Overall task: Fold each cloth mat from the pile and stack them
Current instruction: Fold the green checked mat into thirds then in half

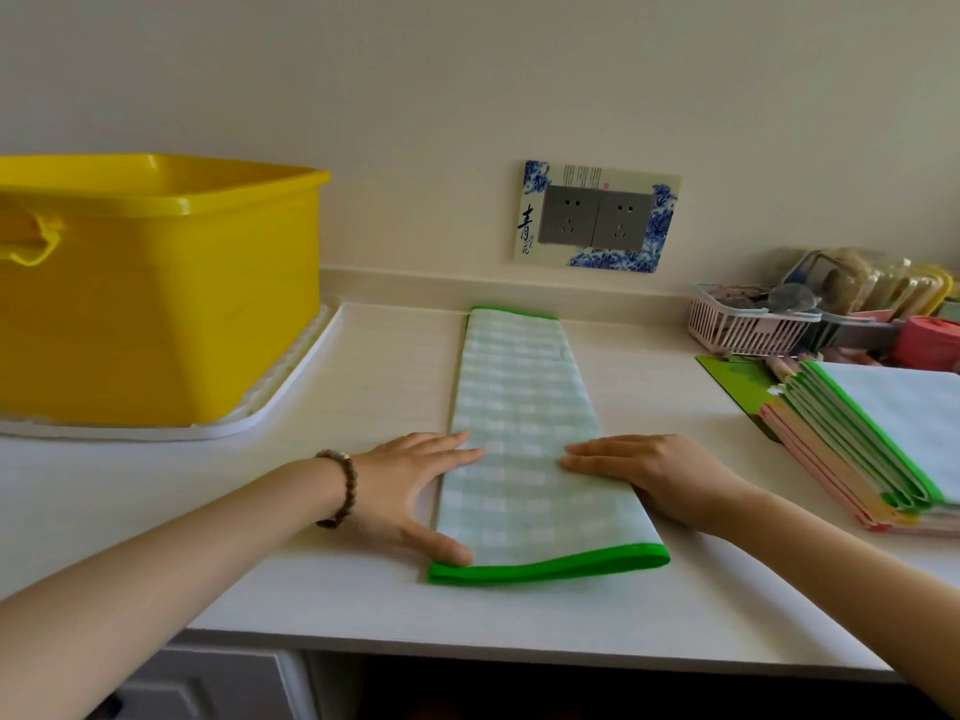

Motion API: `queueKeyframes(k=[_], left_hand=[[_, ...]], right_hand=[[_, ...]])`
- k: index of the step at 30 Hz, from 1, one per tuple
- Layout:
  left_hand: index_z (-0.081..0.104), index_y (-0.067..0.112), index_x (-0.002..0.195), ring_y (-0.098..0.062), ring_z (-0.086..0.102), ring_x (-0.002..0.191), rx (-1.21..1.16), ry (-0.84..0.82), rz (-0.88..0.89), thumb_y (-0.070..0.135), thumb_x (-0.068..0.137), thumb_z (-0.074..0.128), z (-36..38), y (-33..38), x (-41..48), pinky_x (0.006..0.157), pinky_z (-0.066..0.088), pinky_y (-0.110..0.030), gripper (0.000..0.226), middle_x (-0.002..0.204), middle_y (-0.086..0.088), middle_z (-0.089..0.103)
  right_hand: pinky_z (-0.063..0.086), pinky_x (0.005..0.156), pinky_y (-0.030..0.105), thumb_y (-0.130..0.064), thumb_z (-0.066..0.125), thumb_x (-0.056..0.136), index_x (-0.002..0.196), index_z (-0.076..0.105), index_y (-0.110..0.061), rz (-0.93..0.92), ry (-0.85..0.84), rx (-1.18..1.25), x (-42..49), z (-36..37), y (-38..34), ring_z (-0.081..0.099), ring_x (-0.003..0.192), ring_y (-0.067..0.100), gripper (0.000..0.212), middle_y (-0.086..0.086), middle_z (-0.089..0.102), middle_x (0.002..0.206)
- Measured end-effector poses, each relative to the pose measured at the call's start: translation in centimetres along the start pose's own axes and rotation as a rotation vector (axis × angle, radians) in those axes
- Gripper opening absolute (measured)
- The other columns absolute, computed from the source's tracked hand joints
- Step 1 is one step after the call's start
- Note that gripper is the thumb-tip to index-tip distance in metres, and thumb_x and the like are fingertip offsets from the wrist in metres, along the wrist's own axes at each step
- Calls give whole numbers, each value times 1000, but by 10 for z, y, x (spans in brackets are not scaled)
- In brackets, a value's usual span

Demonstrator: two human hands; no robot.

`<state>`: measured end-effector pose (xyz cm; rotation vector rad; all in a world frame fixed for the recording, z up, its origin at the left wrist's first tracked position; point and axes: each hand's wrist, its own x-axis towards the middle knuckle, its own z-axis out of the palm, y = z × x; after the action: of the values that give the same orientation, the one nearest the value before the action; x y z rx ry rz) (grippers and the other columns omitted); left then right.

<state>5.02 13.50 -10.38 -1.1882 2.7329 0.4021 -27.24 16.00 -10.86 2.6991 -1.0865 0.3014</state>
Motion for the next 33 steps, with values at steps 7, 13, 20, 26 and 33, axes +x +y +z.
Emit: queueKeyframes(k=[7,13,20,26,33], left_hand=[[33,32,142,4,22,134,-427,193,13,102,44,10,-3,-15,3,105,11,-4,123,143,22,28],[58,15,117,18,55,97,-884,337,-13,18,101,36,-4,-23,19,95,37,-7,28,124,3,59],[63,23,96,-4,59,78,-648,584,-193,26,80,72,-1,-20,50,72,43,-13,19,89,9,65],[52,20,93,-11,57,71,-806,703,-381,25,75,76,-1,-16,71,67,41,-23,30,71,6,63],[51,27,107,-15,56,86,-487,684,-355,26,79,71,-5,-9,65,77,44,-25,34,88,7,55]], right_hand=[[52,87,28,-22,62,80,119,63,-38,299,76,283,0,4,4,64,106,7,42,-17,65,119],[48,65,14,-2,66,70,81,65,-32,615,252,675,22,7,10,62,67,-6,31,-17,69,71],[43,39,20,-21,63,89,81,62,-6,974,392,864,47,14,21,53,45,18,18,10,61,70],[35,35,18,-35,70,82,83,66,-11,1145,299,759,63,13,26,44,41,16,25,5,56,58],[35,45,22,-31,73,79,78,68,-12,1165,253,597,74,21,31,51,46,15,20,-1,58,56]])
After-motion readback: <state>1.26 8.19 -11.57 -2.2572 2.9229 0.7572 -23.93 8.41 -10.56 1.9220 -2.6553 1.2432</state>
